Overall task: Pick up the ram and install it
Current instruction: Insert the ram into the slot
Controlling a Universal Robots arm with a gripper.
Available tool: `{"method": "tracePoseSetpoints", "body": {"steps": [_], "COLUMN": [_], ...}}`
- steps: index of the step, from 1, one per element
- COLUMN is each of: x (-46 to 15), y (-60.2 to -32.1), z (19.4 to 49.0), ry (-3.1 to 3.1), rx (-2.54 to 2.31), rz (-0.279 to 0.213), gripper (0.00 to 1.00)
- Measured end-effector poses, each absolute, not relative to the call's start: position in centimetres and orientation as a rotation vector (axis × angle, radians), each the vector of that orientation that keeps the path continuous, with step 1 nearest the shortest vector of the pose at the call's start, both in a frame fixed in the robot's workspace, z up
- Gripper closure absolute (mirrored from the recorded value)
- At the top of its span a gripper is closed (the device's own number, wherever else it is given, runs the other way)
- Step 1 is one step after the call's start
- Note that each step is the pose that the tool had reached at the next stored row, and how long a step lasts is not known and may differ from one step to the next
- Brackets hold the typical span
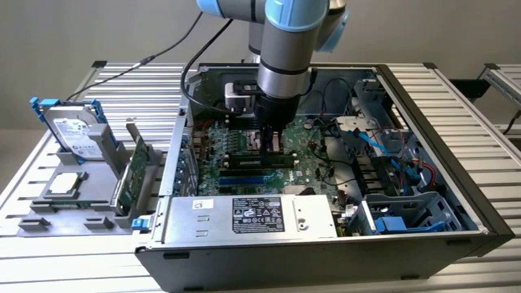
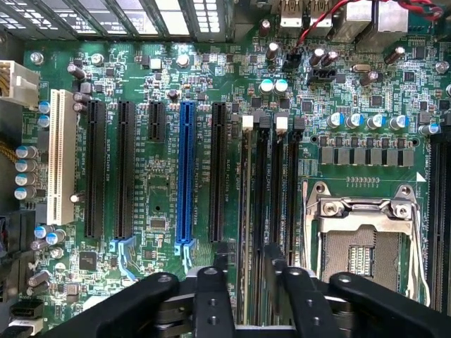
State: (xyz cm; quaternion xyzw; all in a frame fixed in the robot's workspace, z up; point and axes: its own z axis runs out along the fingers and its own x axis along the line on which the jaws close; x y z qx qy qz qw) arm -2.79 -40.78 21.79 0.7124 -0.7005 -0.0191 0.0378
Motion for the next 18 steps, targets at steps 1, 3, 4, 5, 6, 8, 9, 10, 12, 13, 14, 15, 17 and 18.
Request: {"method": "tracePoseSetpoints", "body": {"steps": [1,3,4,5,6,8,9,10,12,13,14,15,17,18], "x": [-2.8,-2.8,-2.8,-2.8,-2.8,-2.8,-2.8,-2.8,-2.8,-2.8,-2.8,-2.8,-2.8,-2.8], "y": [-40.8,-40.8,-40.8,-40.8,-40.8,-40.8,-40.8,-40.8,-40.8,-40.8,-40.8,-40.8,-40.8,-40.8], "z": [21.9,22.3,22.5,22.8,23.1,23.9,24.3,24.7,25.5,25.8,25.8,25.8,25.8,25.8], "ry": [-2.149,-2.149,-2.149,-2.149,-2.149,-2.149,-2.149,-2.148,-2.148,-2.148,-2.148,-2.149,-2.148,-2.148], "rx": [2.186,2.186,2.186,2.186,2.186,2.185,2.185,2.185,2.185,2.185,2.185,2.185,2.185,2.185], "rz": [-0.059,-0.059,-0.059,-0.059,-0.059,-0.06,-0.06,-0.06,-0.061,-0.061,-0.061,-0.061,-0.061,-0.061], "gripper": [0.61,0.55,0.55,0.55,0.55,0.55,0.55,0.55,0.55,0.55,0.55,0.57,0.63,0.69]}}
